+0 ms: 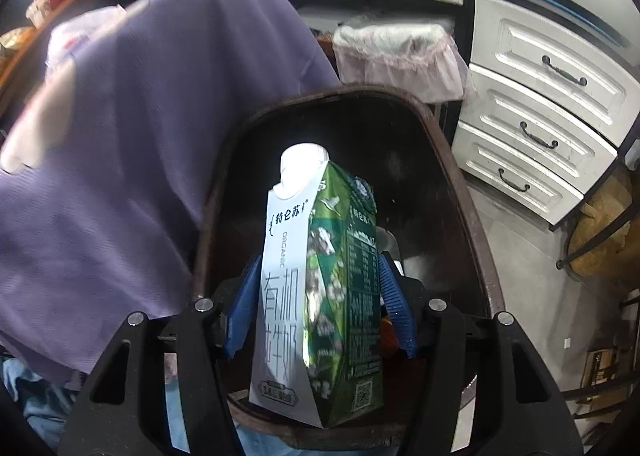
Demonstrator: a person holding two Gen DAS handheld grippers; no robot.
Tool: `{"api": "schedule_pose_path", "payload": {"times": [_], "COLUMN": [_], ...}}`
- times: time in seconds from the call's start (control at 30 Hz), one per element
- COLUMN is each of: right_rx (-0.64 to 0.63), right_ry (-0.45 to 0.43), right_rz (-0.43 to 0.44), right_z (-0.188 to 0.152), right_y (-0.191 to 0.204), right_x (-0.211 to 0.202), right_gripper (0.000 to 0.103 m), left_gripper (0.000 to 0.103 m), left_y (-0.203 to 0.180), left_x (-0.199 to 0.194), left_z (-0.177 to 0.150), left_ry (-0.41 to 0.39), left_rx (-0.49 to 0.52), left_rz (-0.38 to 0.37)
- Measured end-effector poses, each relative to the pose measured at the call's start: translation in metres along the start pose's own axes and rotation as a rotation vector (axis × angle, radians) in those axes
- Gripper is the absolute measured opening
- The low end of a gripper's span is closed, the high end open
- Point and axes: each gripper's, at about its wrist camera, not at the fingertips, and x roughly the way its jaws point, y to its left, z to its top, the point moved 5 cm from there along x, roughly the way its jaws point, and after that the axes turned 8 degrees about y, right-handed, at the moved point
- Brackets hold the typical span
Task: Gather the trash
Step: 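Open both tools to drop the tissue and carton into the bin, then return both tools to the table toward the white plastic bag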
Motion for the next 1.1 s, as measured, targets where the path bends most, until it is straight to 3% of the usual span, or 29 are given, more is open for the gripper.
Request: {"api": "schedule_pose_path", "payload": {"times": [0.13,0.33,0.73,0.9,1.0,1.1], "right_rx": [0.006,0.006,-0.009,-0.052,-0.086,-0.135], "right_ry": [0.002,-0.013,-0.149,-0.225,-0.261,-0.284], "right_rz": [-0.007,-0.003,0.025,0.061,0.076,0.094], "right_z": [-0.001,0.0,0.017,0.035,0.044,0.052], "right_y": [0.0,0.002,0.014,0.038,0.056,0.077], "right_x": [0.003,-0.008,-0.08,-0.116,-0.131,-0.142], "right_gripper": [0.068,0.068,0.068,0.068,0.077,0.078], "left_gripper": [0.09,0.092,0.095,0.096,0.097,0.097], "left_y": [0.006,0.014,0.053,0.077,0.093,0.118], "left_x": [-0.002,-0.006,-0.019,-0.026,-0.029,-0.029], "left_z": [0.0,0.0,0.011,0.021,0.027,0.037], "left_ry": [-0.004,-0.009,-0.031,-0.045,-0.048,-0.046], "left_rx": [-0.01,-0.02,-0.029,-0.03,-0.022,-0.033], "left_rz": [0.008,0.018,0.075,0.104,0.122,0.149]}}
